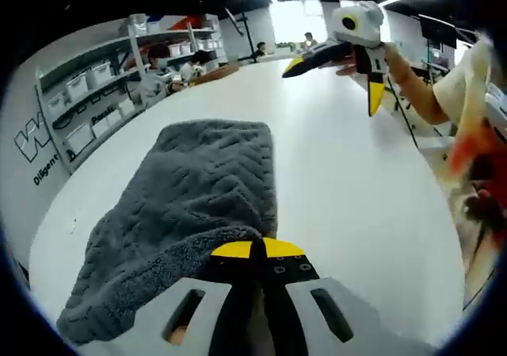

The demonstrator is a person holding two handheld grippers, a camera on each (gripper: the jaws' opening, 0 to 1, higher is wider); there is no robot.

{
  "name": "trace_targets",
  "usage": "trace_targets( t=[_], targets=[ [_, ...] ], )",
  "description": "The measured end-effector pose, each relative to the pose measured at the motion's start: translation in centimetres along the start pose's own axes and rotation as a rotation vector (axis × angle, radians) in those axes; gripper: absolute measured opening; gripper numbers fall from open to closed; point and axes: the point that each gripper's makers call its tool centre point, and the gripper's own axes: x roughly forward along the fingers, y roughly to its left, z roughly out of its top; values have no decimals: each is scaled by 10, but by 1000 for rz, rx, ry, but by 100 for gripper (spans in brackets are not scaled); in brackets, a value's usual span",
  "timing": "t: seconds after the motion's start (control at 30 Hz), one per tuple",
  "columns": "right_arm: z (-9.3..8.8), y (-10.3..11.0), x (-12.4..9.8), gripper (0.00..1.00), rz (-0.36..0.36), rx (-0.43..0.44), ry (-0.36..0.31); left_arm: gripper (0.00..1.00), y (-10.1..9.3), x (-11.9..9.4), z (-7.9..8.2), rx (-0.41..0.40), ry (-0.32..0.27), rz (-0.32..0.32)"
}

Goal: Open the folded towel by lifting each exposed corner and separating the folded layers until the towel lies flat within the target outline without major curled edges

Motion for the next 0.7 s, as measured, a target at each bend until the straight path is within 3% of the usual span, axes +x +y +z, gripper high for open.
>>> trace_targets(
  t=[0.27, 0.6, 0.7],
  targets=[
    [-1, 0, -5, 100, -10, 9, -1, 1, -31, -18, -8, 72, 88, -85],
    [2, 1, -8, 100, -12, 9, -21, 1, -33, -42, -28, 94, 210, -64],
    [1, 0, -9, 100, -17, 10, -18, 1, -28, -55, -40, 125, 292, -37]
  ],
)
